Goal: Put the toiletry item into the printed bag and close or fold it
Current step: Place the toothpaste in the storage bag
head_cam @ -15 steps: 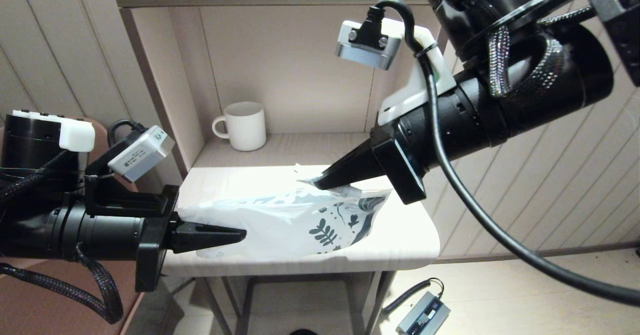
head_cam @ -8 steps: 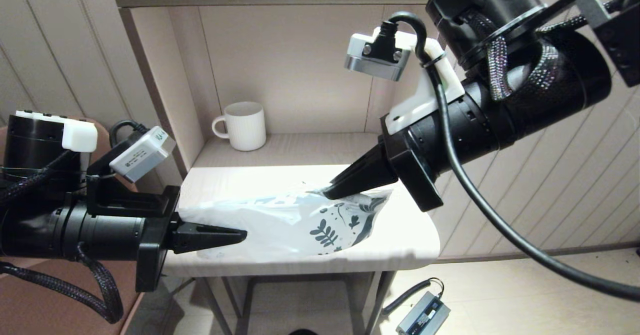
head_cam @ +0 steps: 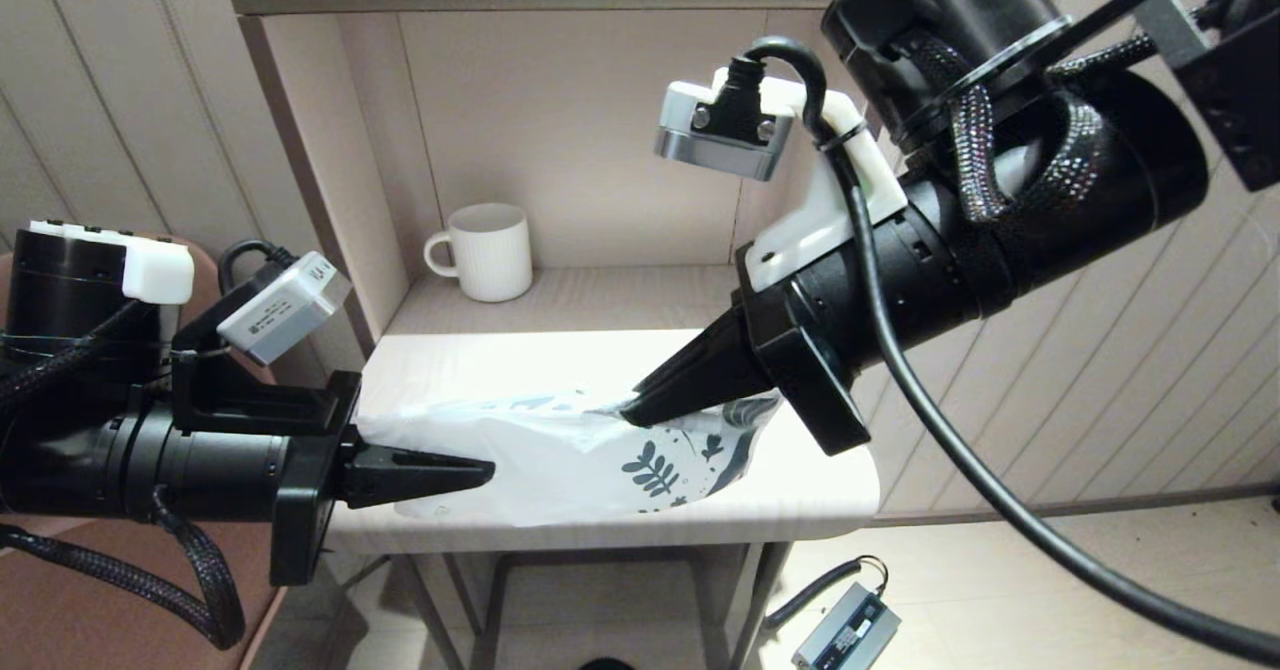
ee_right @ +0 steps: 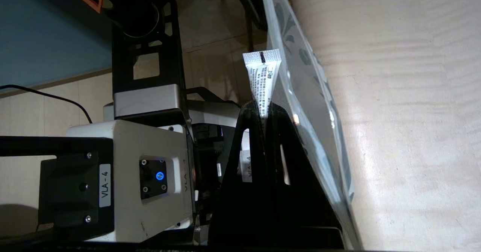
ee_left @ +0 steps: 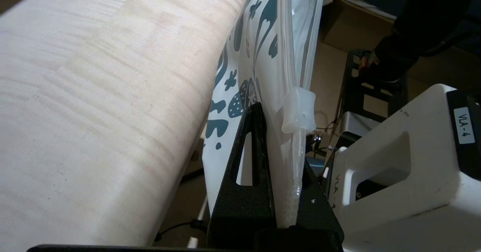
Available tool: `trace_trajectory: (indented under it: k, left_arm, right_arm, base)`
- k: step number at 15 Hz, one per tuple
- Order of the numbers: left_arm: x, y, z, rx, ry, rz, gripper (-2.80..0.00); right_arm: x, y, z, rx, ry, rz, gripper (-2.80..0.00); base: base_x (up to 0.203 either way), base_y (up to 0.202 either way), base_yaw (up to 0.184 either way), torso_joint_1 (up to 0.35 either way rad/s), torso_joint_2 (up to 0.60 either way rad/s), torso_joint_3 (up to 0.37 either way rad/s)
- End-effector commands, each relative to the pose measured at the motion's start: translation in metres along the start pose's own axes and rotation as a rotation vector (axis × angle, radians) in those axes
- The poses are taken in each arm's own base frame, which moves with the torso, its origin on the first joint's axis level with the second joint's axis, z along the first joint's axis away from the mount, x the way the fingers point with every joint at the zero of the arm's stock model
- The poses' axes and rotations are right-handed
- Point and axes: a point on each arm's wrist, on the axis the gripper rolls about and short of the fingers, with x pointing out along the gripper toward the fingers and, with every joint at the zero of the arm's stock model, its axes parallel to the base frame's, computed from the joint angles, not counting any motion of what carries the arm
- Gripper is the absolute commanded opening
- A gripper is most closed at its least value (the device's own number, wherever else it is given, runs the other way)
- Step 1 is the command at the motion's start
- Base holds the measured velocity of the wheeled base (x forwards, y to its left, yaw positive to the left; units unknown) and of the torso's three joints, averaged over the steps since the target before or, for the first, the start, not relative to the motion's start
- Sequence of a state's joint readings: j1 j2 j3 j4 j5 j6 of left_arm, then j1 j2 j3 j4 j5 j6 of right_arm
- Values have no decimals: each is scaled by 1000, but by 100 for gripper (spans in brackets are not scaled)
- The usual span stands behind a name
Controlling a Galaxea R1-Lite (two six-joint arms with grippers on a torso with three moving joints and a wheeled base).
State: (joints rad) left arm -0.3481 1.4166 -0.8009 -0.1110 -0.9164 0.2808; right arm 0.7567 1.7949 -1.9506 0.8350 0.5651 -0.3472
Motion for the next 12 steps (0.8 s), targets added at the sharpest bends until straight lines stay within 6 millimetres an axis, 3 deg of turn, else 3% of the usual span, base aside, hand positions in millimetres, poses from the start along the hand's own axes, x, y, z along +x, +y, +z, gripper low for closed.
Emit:
trace_trajectory:
  k: [1,8,12]
  left_arm:
    - [0,-1,0,3,-3,-5,-280]
    - [0,-2,-1,4,-1,-10,-280]
    - [0,-2,-2,7,2,-11,-280]
  right_arm:
    - [7,-1,-1,1,13,14,-280]
    - [26,-8,-5,15,44,35,-280]
    - [8,2,3,-23,-13,16,-280]
  base:
    - [0,0,0,0,0,0]
    - [0,0,0,0,0,0]
    - [0,0,0,0,0,0]
